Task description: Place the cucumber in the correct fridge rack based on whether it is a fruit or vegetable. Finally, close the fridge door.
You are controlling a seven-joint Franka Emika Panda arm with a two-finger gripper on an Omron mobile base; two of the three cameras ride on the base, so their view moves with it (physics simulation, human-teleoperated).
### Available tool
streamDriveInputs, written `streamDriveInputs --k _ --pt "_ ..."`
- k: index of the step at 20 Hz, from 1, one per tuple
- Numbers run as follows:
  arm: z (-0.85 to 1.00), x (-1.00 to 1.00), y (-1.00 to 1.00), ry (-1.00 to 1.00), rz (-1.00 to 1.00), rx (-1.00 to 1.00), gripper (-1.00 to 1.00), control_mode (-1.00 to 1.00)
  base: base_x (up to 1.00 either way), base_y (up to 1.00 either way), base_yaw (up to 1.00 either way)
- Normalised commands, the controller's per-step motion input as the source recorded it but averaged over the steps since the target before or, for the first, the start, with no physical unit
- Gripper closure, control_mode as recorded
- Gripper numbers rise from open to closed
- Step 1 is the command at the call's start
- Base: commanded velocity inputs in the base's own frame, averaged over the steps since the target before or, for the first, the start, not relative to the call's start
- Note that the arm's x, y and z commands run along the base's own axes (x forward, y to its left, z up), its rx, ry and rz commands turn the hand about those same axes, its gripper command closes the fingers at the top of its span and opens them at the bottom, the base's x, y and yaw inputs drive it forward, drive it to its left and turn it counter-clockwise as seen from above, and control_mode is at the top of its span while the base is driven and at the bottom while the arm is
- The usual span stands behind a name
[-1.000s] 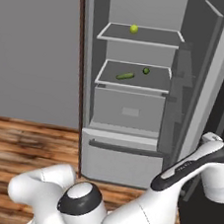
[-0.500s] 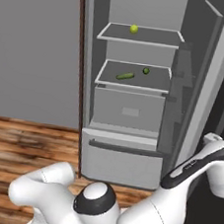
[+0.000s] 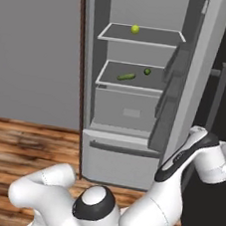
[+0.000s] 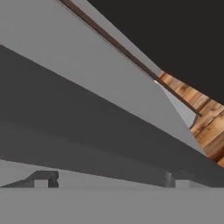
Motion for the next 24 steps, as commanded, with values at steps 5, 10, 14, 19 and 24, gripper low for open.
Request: streamDriveInputs --k 5,10,14,19,24 --pt "-0.13 0.78 1.0 0.0 0.0 -0.06 -1.0 -1.0 0.0 0.0 0.0" --pt "-0.05 0.74 1.0 0.0 0.0 -0.02 -1.0 -1.0 0.0 0.0 0.0" --pt "0.0 0.72 1.0 -0.02 0.0 -0.04 -1.0 -1.0 0.0 0.0 0.0" --pt "0.0 0.56 1.0 -0.06 0.0 -0.05 -1.0 -1.0 0.0 0.0 0.0" --pt "0.0 0.55 1.0 -0.07 0.0 -0.04 -1.0 -1.0 0.0 0.0 0.0"
